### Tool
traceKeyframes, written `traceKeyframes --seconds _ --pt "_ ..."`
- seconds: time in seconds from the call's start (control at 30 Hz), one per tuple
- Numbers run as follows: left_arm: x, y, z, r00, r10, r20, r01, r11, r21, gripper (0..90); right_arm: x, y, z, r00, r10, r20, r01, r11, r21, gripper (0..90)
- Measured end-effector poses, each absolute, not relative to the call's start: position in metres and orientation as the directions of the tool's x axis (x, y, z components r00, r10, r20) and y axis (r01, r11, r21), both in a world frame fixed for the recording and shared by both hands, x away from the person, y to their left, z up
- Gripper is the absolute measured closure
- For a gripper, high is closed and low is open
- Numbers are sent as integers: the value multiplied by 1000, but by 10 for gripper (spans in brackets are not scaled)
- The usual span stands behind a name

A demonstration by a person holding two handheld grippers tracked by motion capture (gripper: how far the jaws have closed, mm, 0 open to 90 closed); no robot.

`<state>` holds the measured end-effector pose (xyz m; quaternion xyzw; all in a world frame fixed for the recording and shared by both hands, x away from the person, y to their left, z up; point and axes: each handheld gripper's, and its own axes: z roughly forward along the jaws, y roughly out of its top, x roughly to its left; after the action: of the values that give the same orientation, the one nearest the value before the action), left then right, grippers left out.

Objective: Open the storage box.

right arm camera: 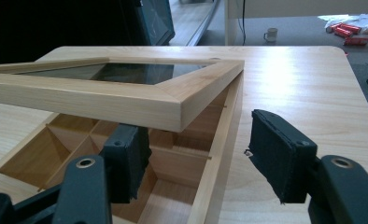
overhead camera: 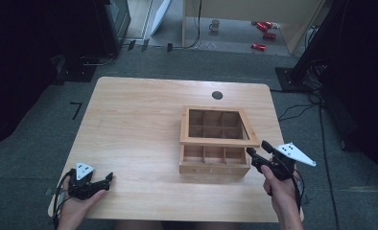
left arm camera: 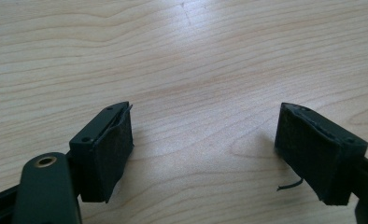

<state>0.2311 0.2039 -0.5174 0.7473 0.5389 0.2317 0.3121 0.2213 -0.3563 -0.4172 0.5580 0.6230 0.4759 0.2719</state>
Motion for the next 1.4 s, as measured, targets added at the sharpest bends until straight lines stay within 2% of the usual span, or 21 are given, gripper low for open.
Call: traceKeyframes --seconds 0.37,1.0,1.4 --pt "231 204 -517 313 950 10 662 -226 715 199 236 -352 -398 -218 961 171 431 -63 900 384" --pt "231 205 -517 308 951 -1 661 -214 719 209 275 -352 -374 -260 948 182 382 -72 921 380" --pt "232 206 -517 310 951 -5 660 -212 720 209 302 -361 -357 -305 939 161 349 -47 936 345"
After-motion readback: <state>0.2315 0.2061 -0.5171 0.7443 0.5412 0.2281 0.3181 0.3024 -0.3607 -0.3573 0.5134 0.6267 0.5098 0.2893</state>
